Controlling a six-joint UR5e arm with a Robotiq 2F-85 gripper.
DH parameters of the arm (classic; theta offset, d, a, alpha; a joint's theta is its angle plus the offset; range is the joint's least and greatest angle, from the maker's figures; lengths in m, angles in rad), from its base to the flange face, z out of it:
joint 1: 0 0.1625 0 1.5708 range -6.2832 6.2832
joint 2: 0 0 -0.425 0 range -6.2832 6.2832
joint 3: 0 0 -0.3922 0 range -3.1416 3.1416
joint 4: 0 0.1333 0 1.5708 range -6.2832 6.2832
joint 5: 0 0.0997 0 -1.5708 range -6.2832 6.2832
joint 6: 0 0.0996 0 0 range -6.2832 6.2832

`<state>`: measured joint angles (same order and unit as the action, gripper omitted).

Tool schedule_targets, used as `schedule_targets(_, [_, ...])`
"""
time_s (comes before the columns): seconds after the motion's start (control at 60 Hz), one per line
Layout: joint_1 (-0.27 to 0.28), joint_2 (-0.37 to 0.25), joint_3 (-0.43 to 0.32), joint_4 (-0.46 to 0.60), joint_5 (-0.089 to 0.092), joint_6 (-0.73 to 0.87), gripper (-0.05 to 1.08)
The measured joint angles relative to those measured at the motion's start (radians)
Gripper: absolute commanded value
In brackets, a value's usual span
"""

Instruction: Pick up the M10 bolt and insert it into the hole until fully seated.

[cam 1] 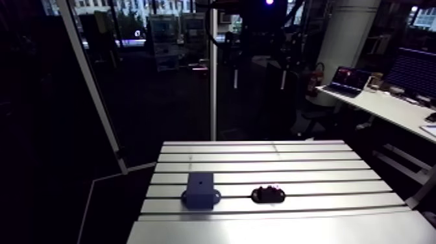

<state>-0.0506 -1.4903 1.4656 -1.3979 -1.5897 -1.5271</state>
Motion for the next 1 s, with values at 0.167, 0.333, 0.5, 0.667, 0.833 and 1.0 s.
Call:
schedule_targets(0.167, [0.005, -0.002, -0.018, -0.020, 0.007, -0.007, 0.01])
schedule_targets(0.333, [0.009, -0.004, -0.032, -0.035, 0.012, -0.013, 0.01])
schedule_targets(0.5, [0.011, -0.004, -0.037, -0.040, 0.013, -0.015, 0.01])
schedule_targets(0.667, [0.011, -0.003, -0.038, -0.043, 0.013, -0.015, 0.01])
schedule_targets(0.833, [0.011, -0.002, -0.032, -0.048, 0.009, -0.016, 0.01])
schedule_targets(1.0, [0.006, -0.002, -0.018, -0.054, 0.006, -0.026, 0.01])
